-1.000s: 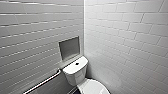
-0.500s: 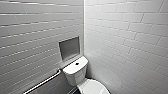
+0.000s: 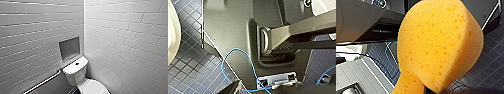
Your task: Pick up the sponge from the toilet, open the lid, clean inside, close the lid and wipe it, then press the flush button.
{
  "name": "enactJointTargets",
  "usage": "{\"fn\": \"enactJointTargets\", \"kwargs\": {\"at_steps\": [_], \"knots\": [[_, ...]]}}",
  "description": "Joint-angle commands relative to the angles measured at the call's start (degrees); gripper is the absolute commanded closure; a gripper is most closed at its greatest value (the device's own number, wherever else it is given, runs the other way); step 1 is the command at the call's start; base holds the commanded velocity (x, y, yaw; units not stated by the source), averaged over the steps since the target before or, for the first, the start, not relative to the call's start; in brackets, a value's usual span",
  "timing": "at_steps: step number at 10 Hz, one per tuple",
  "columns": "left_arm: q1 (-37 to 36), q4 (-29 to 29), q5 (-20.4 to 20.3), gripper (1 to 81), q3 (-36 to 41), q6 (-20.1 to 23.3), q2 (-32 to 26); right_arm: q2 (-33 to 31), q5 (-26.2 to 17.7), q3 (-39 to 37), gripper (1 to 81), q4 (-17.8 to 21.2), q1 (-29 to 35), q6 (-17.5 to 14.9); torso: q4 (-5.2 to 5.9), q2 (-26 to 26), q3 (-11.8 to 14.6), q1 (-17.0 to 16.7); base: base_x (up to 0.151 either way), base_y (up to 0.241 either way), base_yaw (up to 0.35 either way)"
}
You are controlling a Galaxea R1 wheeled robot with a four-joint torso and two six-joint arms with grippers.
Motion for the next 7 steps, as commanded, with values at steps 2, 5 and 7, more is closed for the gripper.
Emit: {"fn": "enactJointTargets", "kwargs": {"at_steps": [2, 5, 7], "knots": [[-1.6, 0.3, 3.0, 1.0, 0.5, 0.5, -0.6, -0.8, -3.1, 1.4, 81.1, -1.3, 1.0, -0.2, 0.00, 0.0, 0.0, 0.0, 0.033, 0.000, 0.000], [-1.6, 0.3, 3.0, 1.0, 0.5, 0.5, -0.6, -0.9, -3.1, 0.6, 81.1, -1.2, 1.0, -0.1, 0.00, 0.0, 0.0, -0.1, 0.075, 0.000, 0.000], [-1.6, 0.3, 3.0, 1.0, 0.6, 0.5, -0.5, -1.0, -3.0, 0.0, 81.1, -0.9, 1.0, -0.1, 0.00, 0.0, 0.0, -0.1, 0.077, 0.000, 0.000]]}}
